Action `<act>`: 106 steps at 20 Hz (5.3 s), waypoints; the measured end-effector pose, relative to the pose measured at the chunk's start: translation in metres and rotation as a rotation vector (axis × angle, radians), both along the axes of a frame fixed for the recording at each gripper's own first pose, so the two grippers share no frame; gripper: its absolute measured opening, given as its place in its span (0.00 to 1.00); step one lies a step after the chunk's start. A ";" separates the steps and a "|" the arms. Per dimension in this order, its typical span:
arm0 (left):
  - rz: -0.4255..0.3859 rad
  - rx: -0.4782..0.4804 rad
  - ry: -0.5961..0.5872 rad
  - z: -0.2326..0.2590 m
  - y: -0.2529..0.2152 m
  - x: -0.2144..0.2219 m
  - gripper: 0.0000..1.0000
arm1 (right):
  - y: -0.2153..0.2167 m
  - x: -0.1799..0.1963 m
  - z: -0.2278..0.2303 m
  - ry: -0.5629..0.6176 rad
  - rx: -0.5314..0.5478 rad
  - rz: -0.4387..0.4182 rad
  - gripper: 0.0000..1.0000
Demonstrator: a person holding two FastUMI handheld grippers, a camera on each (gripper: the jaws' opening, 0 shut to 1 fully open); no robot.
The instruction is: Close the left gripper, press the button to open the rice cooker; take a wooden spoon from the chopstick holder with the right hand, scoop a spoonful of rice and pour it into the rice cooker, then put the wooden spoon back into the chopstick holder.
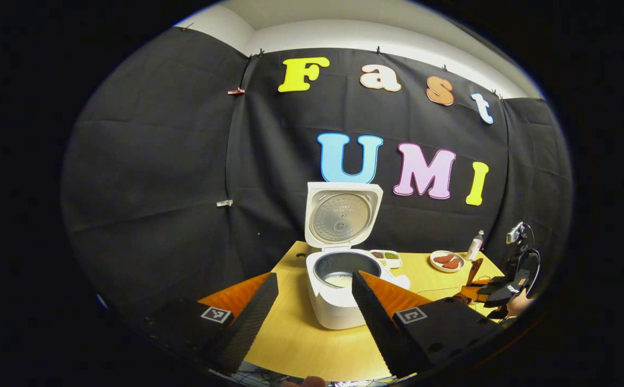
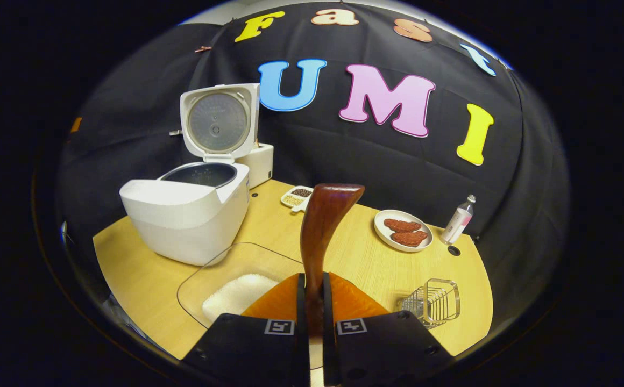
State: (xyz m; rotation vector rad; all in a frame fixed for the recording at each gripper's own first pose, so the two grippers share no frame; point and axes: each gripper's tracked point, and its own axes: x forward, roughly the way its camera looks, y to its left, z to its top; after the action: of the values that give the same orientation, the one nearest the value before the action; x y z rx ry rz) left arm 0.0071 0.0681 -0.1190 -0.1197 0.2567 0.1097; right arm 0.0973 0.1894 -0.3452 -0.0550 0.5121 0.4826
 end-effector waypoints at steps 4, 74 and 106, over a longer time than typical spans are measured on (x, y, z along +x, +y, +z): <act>0.007 0.004 0.011 -0.006 0.004 -0.005 0.95 | 0.004 0.002 -0.013 -0.011 -0.039 -0.003 0.14; 0.004 -0.010 0.014 -0.024 0.013 -0.022 0.95 | 0.074 0.068 0.190 0.321 1.187 -0.359 0.13; 0.040 -0.044 0.078 -0.080 0.037 -0.057 0.95 | 0.315 0.128 0.165 -0.049 0.328 0.104 0.13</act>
State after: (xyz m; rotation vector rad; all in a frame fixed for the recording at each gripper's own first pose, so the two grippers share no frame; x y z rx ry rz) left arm -0.0495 0.1050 -0.1991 -0.1648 0.3350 0.1484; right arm 0.2253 0.5041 -0.1803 0.2221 0.3785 0.6603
